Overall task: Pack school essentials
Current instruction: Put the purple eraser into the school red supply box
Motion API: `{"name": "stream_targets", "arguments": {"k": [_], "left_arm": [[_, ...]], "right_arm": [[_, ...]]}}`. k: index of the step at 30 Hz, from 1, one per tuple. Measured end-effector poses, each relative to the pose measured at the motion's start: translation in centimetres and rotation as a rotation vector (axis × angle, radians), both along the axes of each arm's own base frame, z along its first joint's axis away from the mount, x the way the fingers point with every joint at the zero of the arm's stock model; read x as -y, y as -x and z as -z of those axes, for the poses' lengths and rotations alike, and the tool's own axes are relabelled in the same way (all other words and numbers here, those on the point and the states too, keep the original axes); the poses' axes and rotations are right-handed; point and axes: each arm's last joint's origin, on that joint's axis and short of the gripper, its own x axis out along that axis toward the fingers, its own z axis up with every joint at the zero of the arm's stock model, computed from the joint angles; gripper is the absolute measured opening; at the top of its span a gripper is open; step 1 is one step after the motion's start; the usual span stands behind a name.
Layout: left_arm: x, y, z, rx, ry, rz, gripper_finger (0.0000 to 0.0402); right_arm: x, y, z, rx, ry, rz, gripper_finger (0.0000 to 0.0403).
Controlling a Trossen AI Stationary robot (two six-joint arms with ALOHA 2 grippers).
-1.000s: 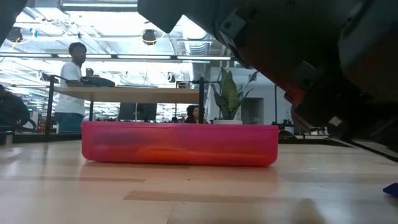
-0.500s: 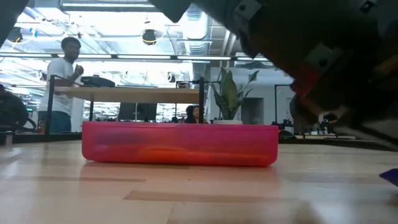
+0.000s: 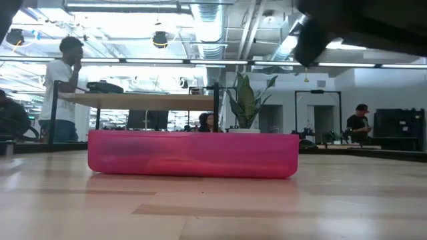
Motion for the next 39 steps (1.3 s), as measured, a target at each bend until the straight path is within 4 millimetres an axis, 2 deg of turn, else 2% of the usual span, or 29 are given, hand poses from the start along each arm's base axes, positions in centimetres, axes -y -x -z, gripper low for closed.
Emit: {"name": "stream_targets", "arguments": {"k": [9, 17, 20, 25, 28, 31, 39], "left_arm": [[-1.1, 1.3, -2.4, -0.037, -0.09, -0.135, 0.0], [-0.5, 1.8, -1.9, -0.07, -0.133, -0.119, 0.0004], [-0.2, 2.1, -1.4, -0.108, -0.134, -0.08, 0.003], [0.0, 2.4, -1.1, -0.136, -0.125, -0.093, 0.0104], [-0.1, 2.5, -1.0, -0.147, -0.113, -0.129, 0.0144], [-0.1, 2.6, -0.9, -0.158, -0.091, -0.156, 0.0165], [0.4, 3.5, -0.5, -0.229, -0.059, -0.22, 0.0154]], "right_arm": [[0.0, 0.0, 0.0, 0.0, 0.0, 0.0, 0.0107], [0.0, 0.0, 0.0, 0.0, 0.002, 0.0, 0.0107], [0.0, 0.0, 0.0, 0.001, 0.002, 0.0, 0.0107], [0.2, -0.3, 0.0, 0.0, 0.009, 0.011, 0.0107], [0.4, -0.8, 0.0, -0.002, 0.016, 0.025, 0.0107], [0.7, -1.6, 0.0, -0.017, 0.018, 0.035, 0.0107], [1.3, -5.4, 0.1, -0.184, -0.072, -0.04, 0.0107]]}}
